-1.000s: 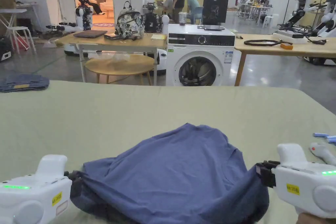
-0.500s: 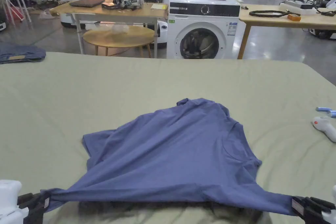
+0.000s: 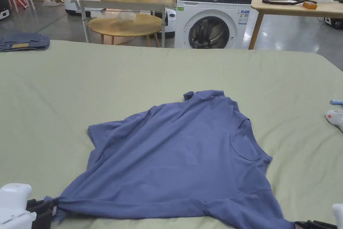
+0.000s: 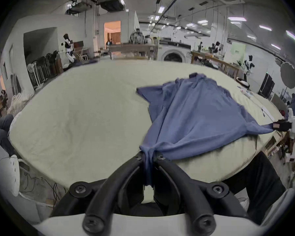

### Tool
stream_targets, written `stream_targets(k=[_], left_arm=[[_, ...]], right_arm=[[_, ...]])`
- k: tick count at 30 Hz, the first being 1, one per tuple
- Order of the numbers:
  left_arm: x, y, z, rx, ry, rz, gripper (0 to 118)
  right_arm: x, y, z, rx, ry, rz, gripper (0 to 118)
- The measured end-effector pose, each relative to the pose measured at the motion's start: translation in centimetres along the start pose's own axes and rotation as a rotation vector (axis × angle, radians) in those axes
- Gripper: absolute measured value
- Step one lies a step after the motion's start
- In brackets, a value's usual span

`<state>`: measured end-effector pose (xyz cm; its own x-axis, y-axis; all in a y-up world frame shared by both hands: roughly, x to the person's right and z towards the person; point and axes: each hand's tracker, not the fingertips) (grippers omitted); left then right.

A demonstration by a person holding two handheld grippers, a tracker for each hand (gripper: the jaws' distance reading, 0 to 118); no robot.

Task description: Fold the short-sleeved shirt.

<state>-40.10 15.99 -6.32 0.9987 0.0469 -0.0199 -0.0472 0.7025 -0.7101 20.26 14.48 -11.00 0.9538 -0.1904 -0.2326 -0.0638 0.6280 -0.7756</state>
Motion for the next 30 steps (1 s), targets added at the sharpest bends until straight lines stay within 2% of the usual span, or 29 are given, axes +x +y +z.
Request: stream_targets(k=[1, 2, 3, 4, 5, 6, 7, 15, 16, 17, 18, 19, 20, 22, 25, 26, 27, 28, 29, 30], left_arm=[[-0.3, -0.2, -0.1, -0.001, 0.0, -0.002, 10], [-0.5, -0.2, -0.2, -0.006, -0.01, 0.008, 31], [-0.6, 0.0, -0.1, -0.012, -0.012, 0.022, 69], [-0.8, 0.4, 0.5, 0.028, -0.006, 0.043, 105], [-1.0, 0.6, 1.2, 0.041, 0.005, 0.05, 110], [-1.1, 1.5, 1.6, 0.05, 0.026, 0.07, 110], [-1.2, 2.3, 1.9, 0.072, 0.024, 0.078, 110], [1.5, 9.0, 1.1, 0.135, -0.029, 0.091, 110], [2.1, 9.7, 0.4, 0.125, -0.02, 0.078, 106], [2.8, 10.1, -0.5, 0.097, 0.0, 0.066, 92], [3.1, 10.4, -1.3, 0.1, -0.004, 0.063, 66], [3.2, 10.6, -2.2, 0.094, -0.022, 0.058, 24], [3.5, 11.0, -3.1, 0.063, -0.021, 0.079, 4], [3.5, 12.1, -5.0, 0.037, -0.032, 0.096, 3], [2.7, 14.9, -8.0, 0.005, 0.029, 0.14, 3], [2.3, 16.1, -8.9, 0.0, 0.049, 0.112, 3], [1.7, 17.3, -10.0, 0.003, 0.05, 0.124, 6], [1.2, 18.7, -11.5, -0.028, 0.058, 0.124, 34], [0.7, 19.8, -12.5, -0.038, 0.076, 0.146, 75], [0.1, 21.2, -13.7, -0.028, 0.082, 0.191, 109]], right_arm=[[-0.1, -0.1, -0.3, -0.002, -0.031, -0.01, 1], [0.2, -0.1, -0.6, -0.007, -0.03, -0.021, 7], [0.5, -0.3, -0.8, -0.007, -0.032, -0.033, 27], [0.3, 0.0, -0.7, -0.002, -0.031, -0.036, 69], [0.2, 0.2, -0.4, 0.02, -0.024, -0.042, 101], [-0.1, 1.0, 0.0, 0.066, -0.002, -0.053, 117], [-0.5, 1.5, 0.5, 0.073, -0.007, -0.063, 118], [-3.8, 7.7, 0.2, 0.222, -0.038, -0.016, 118], [-4.3, 8.2, -0.3, 0.235, -0.067, -0.006, 111], [-4.8, 8.6, -0.9, 0.237, -0.083, 0.003, 99], [-4.9, 8.8, -1.6, 0.236, -0.092, 0.007, 77], [-4.6, 9.0, -2.3, 0.243, -0.086, -0.006, 32], [-4.6, 9.3, -2.9, 0.241, -0.081, -0.019, 8], [-4.7, 9.7, -3.7, 0.236, -0.066, -0.046, 0], [-4.8, 10.6, -4.6, 0.223, -0.048, -0.061, 0], [-4.9, 10.9, -4.7, 0.221, -0.043, -0.058, 0], [-4.9, 11.4, -4.8, 0.22, -0.038, -0.051, 0], [-5.0, 11.8, -5.0, 0.22, -0.039, -0.045, 0], [-5.1, 12.3, -5.2, 0.22, -0.039, -0.038, 0], [-5.1, 12.8, -5.4, 0.216, -0.037, -0.033, 0]])
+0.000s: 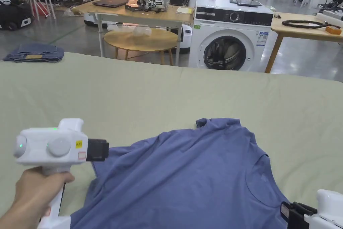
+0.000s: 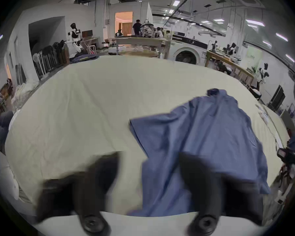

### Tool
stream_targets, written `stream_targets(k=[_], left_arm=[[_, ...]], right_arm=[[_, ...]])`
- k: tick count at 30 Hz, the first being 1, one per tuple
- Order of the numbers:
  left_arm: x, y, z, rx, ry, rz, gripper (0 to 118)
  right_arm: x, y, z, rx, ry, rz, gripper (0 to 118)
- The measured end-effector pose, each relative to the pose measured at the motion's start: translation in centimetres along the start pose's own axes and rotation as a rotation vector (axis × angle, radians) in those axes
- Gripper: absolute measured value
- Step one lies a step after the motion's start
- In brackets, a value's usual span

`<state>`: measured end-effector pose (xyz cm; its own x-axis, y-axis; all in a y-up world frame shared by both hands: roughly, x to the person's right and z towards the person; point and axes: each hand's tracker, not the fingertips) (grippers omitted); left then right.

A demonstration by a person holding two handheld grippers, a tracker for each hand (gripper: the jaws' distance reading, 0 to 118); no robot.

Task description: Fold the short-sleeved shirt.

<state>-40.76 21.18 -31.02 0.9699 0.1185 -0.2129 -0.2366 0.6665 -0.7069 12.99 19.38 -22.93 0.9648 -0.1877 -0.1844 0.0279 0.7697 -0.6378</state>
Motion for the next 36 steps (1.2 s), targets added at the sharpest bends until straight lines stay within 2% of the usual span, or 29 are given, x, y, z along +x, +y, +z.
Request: stream_targets(k=[1, 6, 9, 11, 14, 16, 18, 20, 22, 23, 26, 29, 30, 31, 32, 33, 34, 36], left_arm=[[-0.4, 1.2, -1.5, -0.038, -0.008, 0.023, 118], [-0.7, 3.8, -8.1, -0.241, -0.021, 0.143, 118], [-0.6, 3.4, -10.3, -0.3, -0.07, 0.187, 109], [-0.5, 2.7, -11.1, -0.324, -0.025, 0.168, 107], [-0.7, 1.8, -10.7, -0.326, -0.04, 0.179, 99], [-0.7, 1.9, -10.2, -0.307, -0.038, 0.153, 85], [-0.7, 1.8, -9.7, -0.31, -0.029, 0.132, 77], [-0.9, 1.9, -9.7, -0.31, -0.056, 0.125, 51], [-0.6, 1.9, -9.6, -0.304, -0.06, 0.125, 17], [-0.5, 2.0, -9.6, -0.288, -0.053, 0.117, 6], [-0.7, 2.4, -9.0, -0.22, 0.002, 0.091, 2], [-1.6, 3.3, -8.6, -0.211, -0.032, 0.119, 1], [-1.7, 3.5, -8.6, -0.215, -0.037, 0.112, 1], [-1.7, 3.6, -8.7, -0.209, -0.036, 0.096, 1], [-1.7, 3.6, -8.8, -0.204, -0.041, 0.081, 1], [-1.8, 3.6, -8.8, -0.202, -0.04, 0.081, 1], [-2.1, 3.6, -9.0, -0.199, -0.047, 0.087, 1], [-2.2, 3.6, -9.4, -0.194, -0.046, 0.091, 1]], right_arm=[[-0.2, 0.4, -0.3, -0.002, 0.002, 0.0, 0], [-0.6, 1.7, -2.2, -0.031, 0.025, 0.0, 0], [-0.5, 1.7, -3.7, -0.054, 0.027, 0.003, 0], [-0.4, 1.7, -4.3, -0.073, 0.026, 0.0, 0], [-0.5, 1.3, -4.7, -0.095, 0.023, 0.007, 0], [-0.4, 1.1, -5.2, -0.108, 0.022, 0.007, 0], [-0.3, 0.9, -5.7, -0.12, 0.026, 0.004, 0], [-0.4, 0.8, -6.1, -0.126, 0.032, -0.002, 0], [-0.5, 0.7, -6.5, -0.133, 0.042, -0.005, 0], [-0.5, 0.8, -6.6, -0.136, 0.045, -0.003, 0], [-0.2, 1.8, -7.2, -0.142, 0.05, 0.002, 0], [0.9, 5.0, -8.7, -0.148, 0.06, -0.023, 0], [1.1, 6.4, -9.6, -0.146, 0.058, -0.029, 4], [1.4, 8.0, -11.0, -0.152, 0.052, -0.031, 38], [1.7, 9.5, -12.3, -0.156, 0.05, -0.033, 79], [2.0, 11.1, -13.4, -0.152, 0.042, -0.032, 108], [2.4, 12.8, -14.9, -0.144, 0.042, -0.038, 118], [3.1, 16.2, -18.4, -0.158, 0.029, -0.042, 118]])
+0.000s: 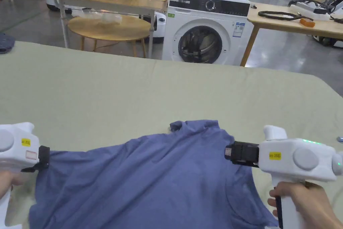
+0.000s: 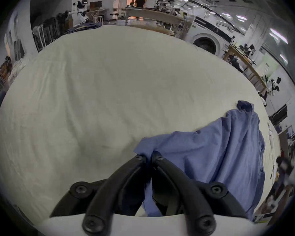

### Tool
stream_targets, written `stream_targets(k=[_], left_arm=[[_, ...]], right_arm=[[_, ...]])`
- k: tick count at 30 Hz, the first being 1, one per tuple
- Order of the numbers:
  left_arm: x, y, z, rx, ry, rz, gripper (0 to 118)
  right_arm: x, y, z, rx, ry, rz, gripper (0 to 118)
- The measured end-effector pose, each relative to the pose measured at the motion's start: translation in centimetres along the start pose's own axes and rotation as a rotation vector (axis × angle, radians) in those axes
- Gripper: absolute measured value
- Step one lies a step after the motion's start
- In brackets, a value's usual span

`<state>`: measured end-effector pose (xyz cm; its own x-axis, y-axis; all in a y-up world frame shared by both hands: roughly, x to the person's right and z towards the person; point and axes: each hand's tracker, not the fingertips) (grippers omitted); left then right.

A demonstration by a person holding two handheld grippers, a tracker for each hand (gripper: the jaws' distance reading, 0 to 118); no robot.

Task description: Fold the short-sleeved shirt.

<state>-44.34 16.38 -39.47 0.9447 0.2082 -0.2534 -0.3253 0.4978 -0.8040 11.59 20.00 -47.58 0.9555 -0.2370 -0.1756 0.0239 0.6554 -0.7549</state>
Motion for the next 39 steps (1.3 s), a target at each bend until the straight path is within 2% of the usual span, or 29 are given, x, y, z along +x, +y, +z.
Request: stream_targets(k=[5, 8, 10, 12, 16, 18, 20, 21, 22, 24, 26, 29, 32, 37, 39], left_arm=[[-0.7, 0.0, -1.5, -0.014, -0.01, -0.013, 1], [-0.8, 0.0, -2.2, -0.018, -0.015, -0.021, 1], [-1.1, 0.1, -2.5, -0.021, -0.025, -0.02, 1], [-1.3, 0.4, -2.7, -0.022, -0.033, -0.019, 1], [-1.6, 0.7, -2.7, -0.023, -0.037, -0.034, 1], [-1.7, 0.8, -2.7, -0.024, -0.042, -0.044, 1], [-1.7, 0.8, -2.6, -0.026, -0.042, -0.054, 1], [-1.7, 0.9, -2.7, -0.027, -0.037, -0.059, 1], [-1.6, 0.9, -2.9, -0.029, -0.036, -0.062, 1], [-1.6, 0.7, -2.9, -0.032, -0.034, -0.068, 1], [-1.6, 0.8, -3.0, -0.034, -0.036, -0.069, 1], [-1.7, 0.7, -3.3, -0.036, -0.034, -0.062, 1], [-1.7, 0.5, -3.5, -0.037, -0.033, -0.057, 1], [-1.7, 0.5, -3.5, -0.036, -0.032, -0.062, 1], [-1.6, 0.4, -3.3, -0.028, -0.029, -0.066, 1]], right_arm=[[0.7, 8.3, -7.8, -0.046, -0.086, 0.004, 118], [0.3, 11.2, -12.0, -0.103, -0.091, 0.062, 118], [-0.5, 11.9, -13.6, -0.134, -0.152, 0.103, 115], [-0.9, 12.3, -15.3, -0.156, -0.172, 0.124, 101], [-1.8, 12.5, -17.4, -0.186, -0.201, 0.158, 92], [-2.1, 12.3, -17.8, -0.207, -0.186, 0.155, 76], [-2.7, 11.8, -18.2, -0.224, -0.179, 0.179, 51], [-3.1, 11.7, -18.4, -0.224, -0.177, 0.199, 46], [-3.2, 11.5, -18.6, -0.224, -0.178, 0.212, 46], [-3.1, 11.3, -18.9, -0.239, -0.151, 0.189, 43], [-2.8, 11.3, -19.0, -0.231, -0.158, 0.189, 30], [-2.4, 11.5, -19.2, -0.239, -0.151, 0.177, 28], [-1.8, 11.5, -19.1, -0.238, -0.142, 0.162, 3], [-0.6, 11.5, -18.9, -0.167, -0.115, 0.059, 1], [-0.3, 11.5, -18.1, -0.121, -0.1, 0.051, 1]])
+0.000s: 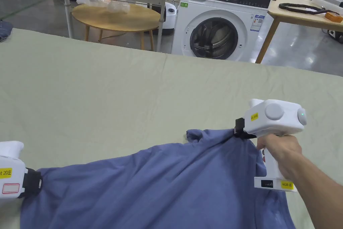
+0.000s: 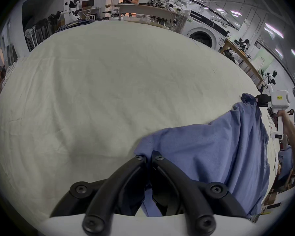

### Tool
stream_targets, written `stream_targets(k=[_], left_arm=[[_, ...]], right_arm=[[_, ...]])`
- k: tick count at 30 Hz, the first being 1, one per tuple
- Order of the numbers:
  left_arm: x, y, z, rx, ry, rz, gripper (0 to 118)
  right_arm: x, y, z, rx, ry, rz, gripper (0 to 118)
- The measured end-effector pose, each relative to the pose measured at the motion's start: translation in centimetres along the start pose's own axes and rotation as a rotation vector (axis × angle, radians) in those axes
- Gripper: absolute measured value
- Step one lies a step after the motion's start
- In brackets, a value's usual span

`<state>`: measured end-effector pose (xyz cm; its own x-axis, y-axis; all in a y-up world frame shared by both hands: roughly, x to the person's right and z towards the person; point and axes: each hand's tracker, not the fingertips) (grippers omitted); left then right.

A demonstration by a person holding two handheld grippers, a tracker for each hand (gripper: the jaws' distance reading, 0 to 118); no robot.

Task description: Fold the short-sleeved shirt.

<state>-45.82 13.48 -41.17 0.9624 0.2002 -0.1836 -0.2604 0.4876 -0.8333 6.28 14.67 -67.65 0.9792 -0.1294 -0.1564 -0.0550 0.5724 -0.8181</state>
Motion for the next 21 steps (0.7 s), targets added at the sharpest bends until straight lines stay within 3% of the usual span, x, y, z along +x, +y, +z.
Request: stream_targets(k=[9, 21], left_arm=[[1.4, -0.2, 4.1, 0.141, 0.004, -0.026, 0], [5.8, 1.0, 17.3, 0.445, -0.031, -0.054, 0]], right_arm=[[0.3, -1.5, 7.7, 0.157, 0.041, 0.013, 0], [0.4, -6.1, 28.1, 0.438, 0.073, 0.037, 0]])
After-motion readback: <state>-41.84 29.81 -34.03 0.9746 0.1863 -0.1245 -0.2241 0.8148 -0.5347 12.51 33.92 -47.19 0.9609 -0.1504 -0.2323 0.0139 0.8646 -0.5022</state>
